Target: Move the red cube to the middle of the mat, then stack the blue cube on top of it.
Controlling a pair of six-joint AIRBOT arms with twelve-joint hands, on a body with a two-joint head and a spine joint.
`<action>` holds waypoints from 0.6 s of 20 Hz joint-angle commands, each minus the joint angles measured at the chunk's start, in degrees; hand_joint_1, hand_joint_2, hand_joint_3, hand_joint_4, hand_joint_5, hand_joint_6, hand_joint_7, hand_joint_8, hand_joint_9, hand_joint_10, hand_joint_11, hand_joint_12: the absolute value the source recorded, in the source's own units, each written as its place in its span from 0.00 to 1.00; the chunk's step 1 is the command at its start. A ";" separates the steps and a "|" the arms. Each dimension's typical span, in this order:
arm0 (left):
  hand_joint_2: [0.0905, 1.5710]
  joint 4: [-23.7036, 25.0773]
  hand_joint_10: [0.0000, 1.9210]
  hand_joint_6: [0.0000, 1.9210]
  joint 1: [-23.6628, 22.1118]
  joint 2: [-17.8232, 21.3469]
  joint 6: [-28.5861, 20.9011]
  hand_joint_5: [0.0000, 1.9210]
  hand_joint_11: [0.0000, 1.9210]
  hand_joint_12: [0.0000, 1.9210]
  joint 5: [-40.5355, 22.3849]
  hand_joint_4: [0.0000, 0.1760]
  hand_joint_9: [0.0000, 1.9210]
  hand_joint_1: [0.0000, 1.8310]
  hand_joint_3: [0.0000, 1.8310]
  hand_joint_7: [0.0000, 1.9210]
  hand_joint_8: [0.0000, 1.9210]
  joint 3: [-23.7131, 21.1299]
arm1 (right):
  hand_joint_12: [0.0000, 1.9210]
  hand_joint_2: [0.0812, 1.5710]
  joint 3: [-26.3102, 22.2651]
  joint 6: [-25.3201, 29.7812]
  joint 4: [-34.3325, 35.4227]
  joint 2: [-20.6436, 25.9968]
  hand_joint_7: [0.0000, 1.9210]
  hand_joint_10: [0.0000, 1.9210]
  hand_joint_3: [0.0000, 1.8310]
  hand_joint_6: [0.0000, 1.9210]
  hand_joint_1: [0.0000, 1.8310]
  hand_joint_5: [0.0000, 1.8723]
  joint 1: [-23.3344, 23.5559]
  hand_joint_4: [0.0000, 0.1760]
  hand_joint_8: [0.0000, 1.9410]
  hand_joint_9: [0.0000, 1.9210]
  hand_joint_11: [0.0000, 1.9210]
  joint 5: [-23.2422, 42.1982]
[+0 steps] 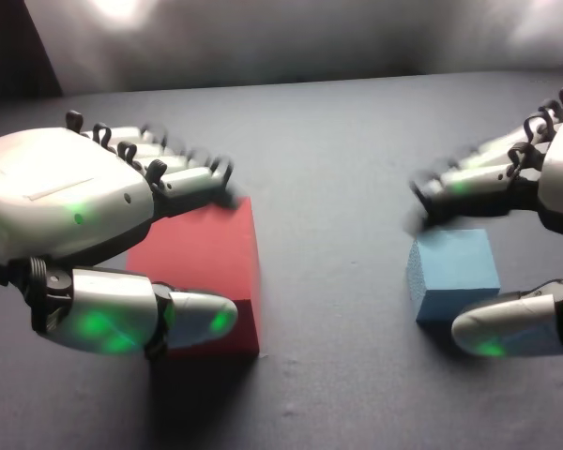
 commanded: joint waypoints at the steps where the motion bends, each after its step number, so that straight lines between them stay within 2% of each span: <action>1: 0.73 -0.17 0.00 0.00 -0.79 0.37 -0.03 0.00 0.00 0.00 -5.58 0.00 0.00 0.00 0.02 0.00 0.00 0.15 | 0.00 0.66 -0.05 0.19 1.41 0.56 0.00 0.00 0.02 0.00 0.00 0.00 0.67 0.00 0.00 0.00 0.00 6.25; 4: 0.73 -0.36 0.00 0.00 -0.78 0.35 -0.03 0.00 0.00 0.00 -4.79 0.00 0.00 0.00 0.01 0.00 0.00 0.24 | 0.00 0.66 -0.05 0.20 1.41 0.56 0.00 0.00 0.01 0.00 0.00 0.00 0.67 0.00 0.00 0.00 0.00 6.25; 6: 0.69 -0.58 0.00 0.00 -0.77 0.33 -0.03 0.00 0.00 0.00 -4.58 0.00 0.00 0.01 0.00 0.00 0.00 0.32 | 0.00 0.66 -0.05 0.20 1.44 0.55 0.00 0.00 0.01 0.00 0.00 0.00 0.68 0.00 0.00 0.00 0.00 6.28; 8: 0.61 -0.66 0.00 0.00 -0.79 0.31 -0.03 0.00 0.00 0.00 -4.52 0.00 0.00 0.28 0.00 0.00 0.00 0.46 | 0.00 0.66 -0.05 0.20 1.46 0.55 0.00 0.00 0.01 0.00 0.00 0.00 0.68 0.00 0.00 0.00 0.00 6.29; 9: 0.57 -0.73 0.00 0.00 -0.84 0.30 -0.03 0.00 0.00 0.00 -4.48 0.00 0.00 0.50 0.00 0.00 0.00 0.48 | 0.00 0.66 -0.05 0.20 1.46 0.55 0.00 0.00 0.01 0.00 0.00 0.00 0.68 0.00 0.00 0.00 0.00 6.29; 10: 0.55 -0.92 0.00 0.00 -0.89 0.28 -0.03 0.00 0.00 0.00 -4.24 0.00 0.00 0.60 0.00 0.00 0.00 0.47 | 0.00 0.66 -0.05 0.20 1.46 0.55 0.00 0.00 0.01 0.00 0.00 0.00 0.68 0.00 0.00 0.00 0.00 6.29; 11: 0.56 -1.42 0.00 0.00 -0.97 0.26 -0.03 0.00 0.00 0.00 -3.64 0.00 0.00 0.65 0.00 0.00 0.00 0.47 | 0.00 0.66 -0.06 0.20 1.49 0.55 0.00 0.00 0.01 0.00 0.00 0.00 0.68 0.00 0.00 0.00 0.00 6.29; 12: 0.59 -2.27 0.00 0.00 -1.00 0.23 0.44 0.00 0.00 0.00 -3.27 0.00 0.00 0.64 0.00 0.00 0.00 0.47 | 0.00 0.66 -0.06 0.20 1.60 0.53 0.00 0.00 0.01 0.00 0.00 0.00 0.68 0.00 0.00 0.00 0.00 6.36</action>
